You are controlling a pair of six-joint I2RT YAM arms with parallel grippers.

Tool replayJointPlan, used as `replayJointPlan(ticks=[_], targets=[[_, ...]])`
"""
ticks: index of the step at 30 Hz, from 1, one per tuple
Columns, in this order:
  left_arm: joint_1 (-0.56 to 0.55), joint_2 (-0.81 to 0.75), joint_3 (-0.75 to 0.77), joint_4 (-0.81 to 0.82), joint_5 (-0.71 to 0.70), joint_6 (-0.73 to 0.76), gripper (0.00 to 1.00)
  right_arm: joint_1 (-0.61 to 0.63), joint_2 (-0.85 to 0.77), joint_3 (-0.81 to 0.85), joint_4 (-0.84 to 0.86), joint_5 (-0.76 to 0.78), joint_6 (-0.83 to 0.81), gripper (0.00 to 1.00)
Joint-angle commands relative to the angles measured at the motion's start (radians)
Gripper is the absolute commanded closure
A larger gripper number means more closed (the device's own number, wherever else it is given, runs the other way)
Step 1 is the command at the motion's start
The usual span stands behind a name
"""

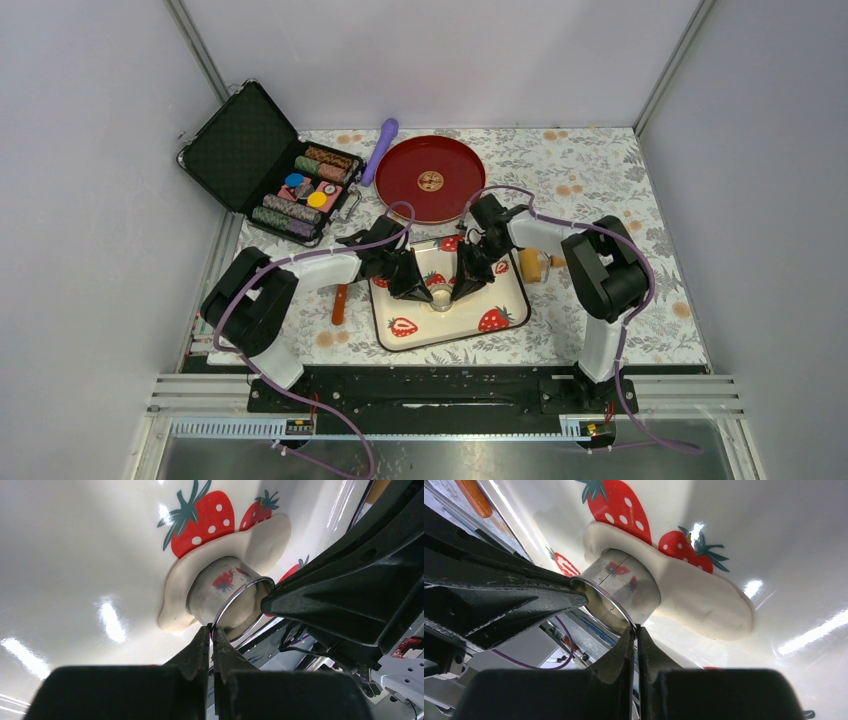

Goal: Roll out the dumpling wrappers from the dough

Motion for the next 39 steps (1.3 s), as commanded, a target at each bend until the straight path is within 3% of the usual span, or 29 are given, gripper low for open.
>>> replayJointPlan(ticks=[1,28,39], targets=[[-0.049,0.125,-0.096,-0.136,-0.181,0.052,1.0,0.037,0.082,-0.045,-0.096,0.173,-0.061,0.98],[-0.05,0.182,-0.122,-0.137,-0.159,0.062,1.0,0.052,0.135,-0.001,-0.158,0.205,-0.068,0.94],[-0.048,0.124,-0.037,-0.228,-0.167,0.099,1.0,0.059,0.095,0.033,-0.189,0.2,-0.08,0.89]])
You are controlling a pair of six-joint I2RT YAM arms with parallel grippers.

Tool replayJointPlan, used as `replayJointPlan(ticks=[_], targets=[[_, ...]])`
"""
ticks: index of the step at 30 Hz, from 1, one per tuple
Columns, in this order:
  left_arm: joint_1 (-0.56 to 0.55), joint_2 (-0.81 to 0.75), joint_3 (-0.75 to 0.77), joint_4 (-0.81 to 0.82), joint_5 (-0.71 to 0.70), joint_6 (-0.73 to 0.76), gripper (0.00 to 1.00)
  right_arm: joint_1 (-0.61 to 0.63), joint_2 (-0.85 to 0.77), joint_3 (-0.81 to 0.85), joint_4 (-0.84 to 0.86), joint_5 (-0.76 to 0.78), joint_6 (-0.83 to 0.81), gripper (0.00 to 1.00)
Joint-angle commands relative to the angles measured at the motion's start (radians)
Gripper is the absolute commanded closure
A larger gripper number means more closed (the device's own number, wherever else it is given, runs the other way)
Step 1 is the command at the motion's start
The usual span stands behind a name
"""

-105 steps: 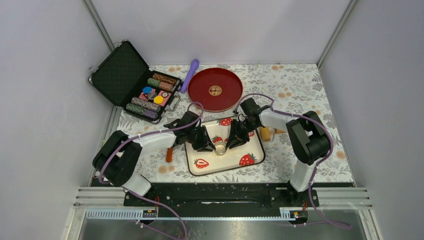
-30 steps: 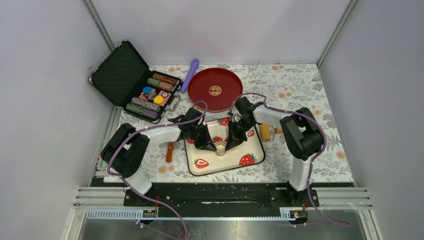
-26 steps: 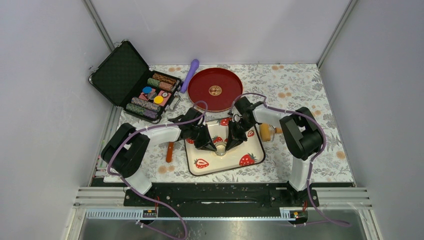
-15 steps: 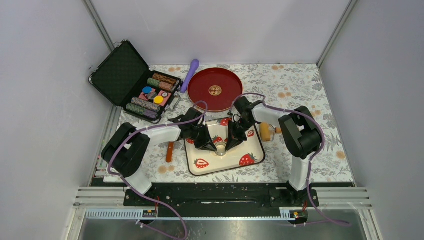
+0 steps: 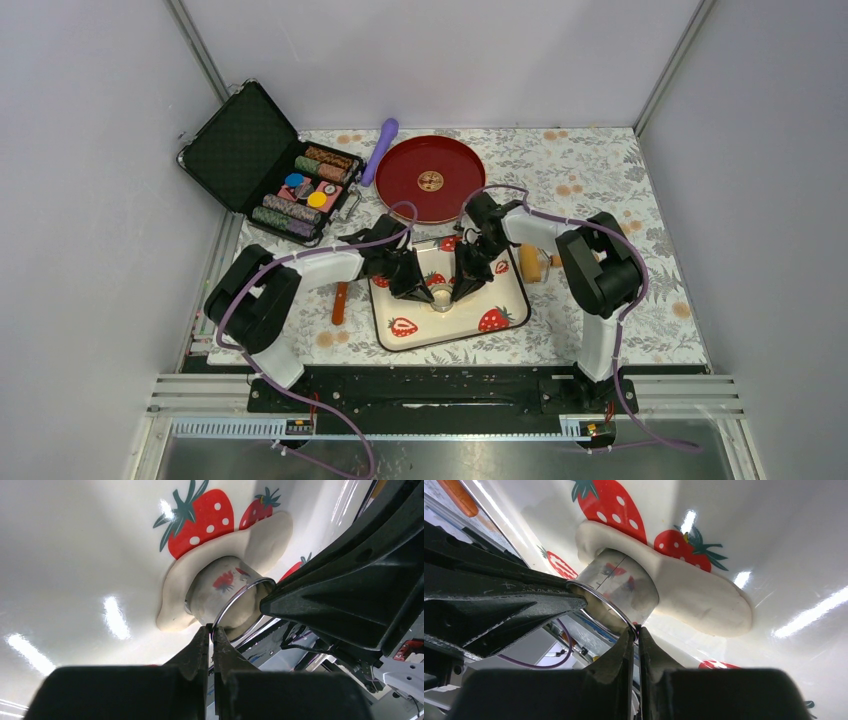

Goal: Roll out the dumpling wrappers from the dough

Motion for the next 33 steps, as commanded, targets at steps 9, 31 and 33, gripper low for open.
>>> replayJointPlan(ticks=[9,31,33], targets=[[-0.049,0.073,0.005,-0.289,-0.214,0.098,1.0,0.055,0.019,0.027,-0.145,0.161,-0.067,0.85],[-0.036,-0.096,0.221,-0.326,-0.216,0.125,0.51,0.062,-0.045,0.141,-0.22,0.139,-0.065,0.62],[-0.035,-0.113,0.264,-0.325,-0.201,0.126,0.46,0.062,-0.047,0.154,-0.231,0.142,-0.065,0.57]])
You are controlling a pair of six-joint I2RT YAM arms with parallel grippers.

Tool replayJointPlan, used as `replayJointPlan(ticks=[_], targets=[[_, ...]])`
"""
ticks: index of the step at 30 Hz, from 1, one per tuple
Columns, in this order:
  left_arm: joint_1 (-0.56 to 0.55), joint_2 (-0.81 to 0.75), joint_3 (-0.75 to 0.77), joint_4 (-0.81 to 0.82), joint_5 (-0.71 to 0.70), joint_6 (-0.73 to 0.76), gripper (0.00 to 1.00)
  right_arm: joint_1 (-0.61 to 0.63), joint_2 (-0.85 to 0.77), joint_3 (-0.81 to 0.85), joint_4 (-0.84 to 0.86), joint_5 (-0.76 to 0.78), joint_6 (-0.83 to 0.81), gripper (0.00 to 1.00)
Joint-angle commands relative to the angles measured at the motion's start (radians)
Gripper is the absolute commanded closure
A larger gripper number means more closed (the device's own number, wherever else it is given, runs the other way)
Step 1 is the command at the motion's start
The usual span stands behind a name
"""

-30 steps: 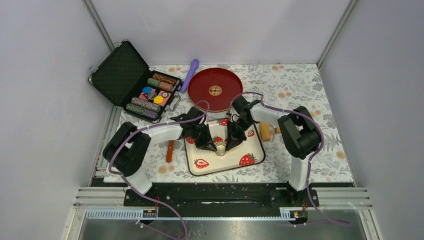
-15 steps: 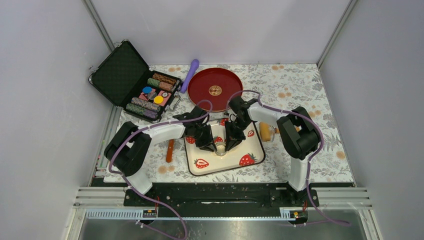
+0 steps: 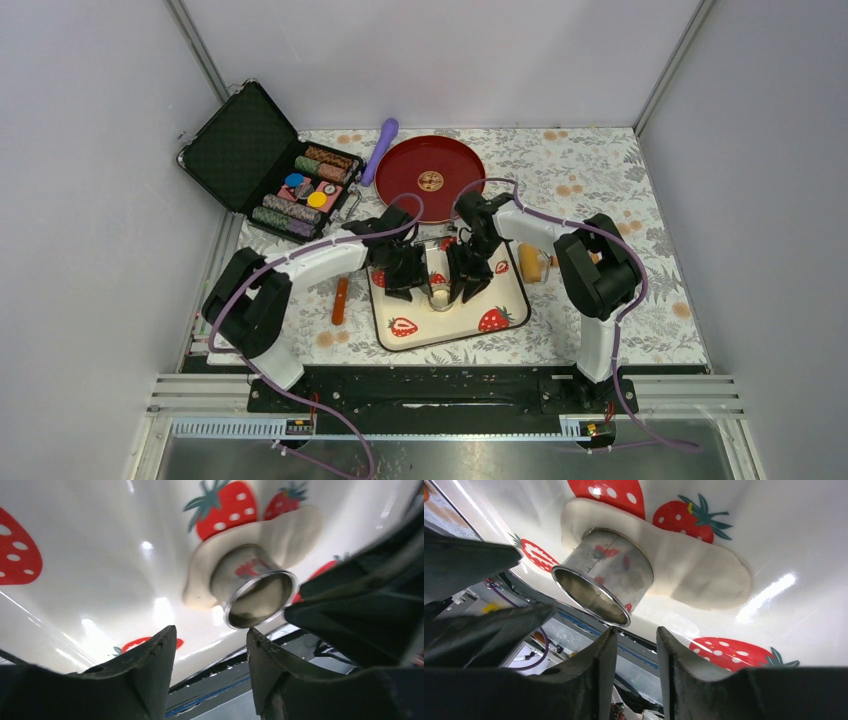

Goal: Roll out the dumpling wrappers from the dough

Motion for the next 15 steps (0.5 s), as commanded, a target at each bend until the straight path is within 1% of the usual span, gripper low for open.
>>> replayJointPlan(ticks=[1,5,8,10,13,15], targets=[[0.004,-0.086,0.122,-0.02,-0.015,0.029,0.45,0.006,-0.049,0.057,-0.071,0.029,-0.017,0.55],[0.007,-0.117,0.147,0.017,0.03,0.024,0.41,0.006,-0.055,0.076,-0.086,0.039,-0.02,0.46],[0.017,-0.161,0.106,0.084,0.061,-0.005,0.4,0.0,-0.072,0.081,-0.089,0.045,-0.021,0.43],[0.032,-0.201,0.055,0.152,0.09,-0.044,0.4,-0.01,-0.082,0.082,-0.088,0.044,-0.02,0.43],[0.06,-0.247,-0.034,0.253,0.13,-0.097,0.4,-0.023,-0.087,0.087,-0.088,0.037,-0.023,0.45],[0.076,-0.26,-0.071,0.275,0.14,-0.105,0.4,-0.026,-0.082,0.089,-0.087,0.027,-0.025,0.47]])
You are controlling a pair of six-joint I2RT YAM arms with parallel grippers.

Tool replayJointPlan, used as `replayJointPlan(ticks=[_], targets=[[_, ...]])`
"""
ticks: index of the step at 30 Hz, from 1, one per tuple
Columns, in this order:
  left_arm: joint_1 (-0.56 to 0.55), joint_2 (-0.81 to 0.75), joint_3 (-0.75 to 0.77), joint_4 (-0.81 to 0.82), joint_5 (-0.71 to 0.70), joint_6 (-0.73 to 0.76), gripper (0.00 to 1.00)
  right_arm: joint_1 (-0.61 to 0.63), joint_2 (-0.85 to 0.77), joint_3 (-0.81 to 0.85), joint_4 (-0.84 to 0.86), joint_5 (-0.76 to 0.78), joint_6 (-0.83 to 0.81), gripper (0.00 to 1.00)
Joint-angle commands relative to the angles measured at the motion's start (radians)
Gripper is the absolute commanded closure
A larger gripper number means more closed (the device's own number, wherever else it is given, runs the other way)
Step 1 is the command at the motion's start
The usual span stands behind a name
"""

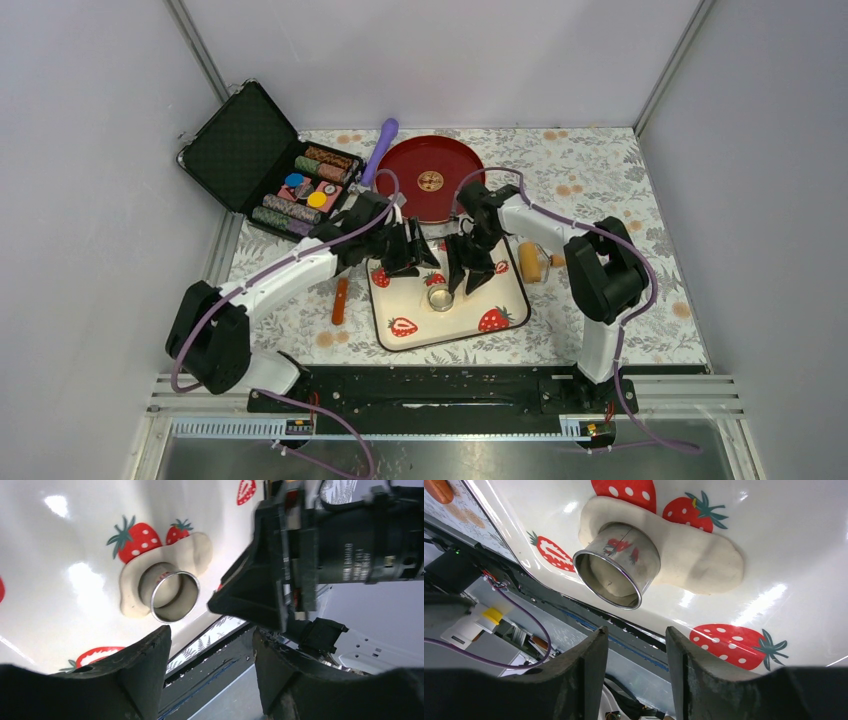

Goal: Roll out the dumpling wrappers from the dough

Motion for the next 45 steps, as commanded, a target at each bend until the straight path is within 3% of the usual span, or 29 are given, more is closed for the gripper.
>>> replayJointPlan(ticks=[1,13,25,38,45], targets=[[0.032,-0.045,-0.082,0.118,0.056,-0.055,0.41,-0.016,-0.038,0.032,-0.029,-0.009,-0.014,0.49],[0.013,0.12,-0.118,0.107,0.079,-0.006,0.5,-0.031,0.026,-0.068,0.071,-0.061,-0.002,0.6],[-0.007,0.198,-0.141,0.131,0.069,-0.002,0.63,-0.031,0.059,-0.112,0.133,-0.11,0.011,0.61],[-0.013,0.259,-0.161,0.108,0.039,0.015,0.93,-0.031,0.076,-0.113,0.134,-0.118,0.01,0.65],[-0.015,0.273,-0.166,0.073,0.011,0.034,1.0,-0.031,0.089,-0.13,0.146,-0.123,0.01,0.85]])
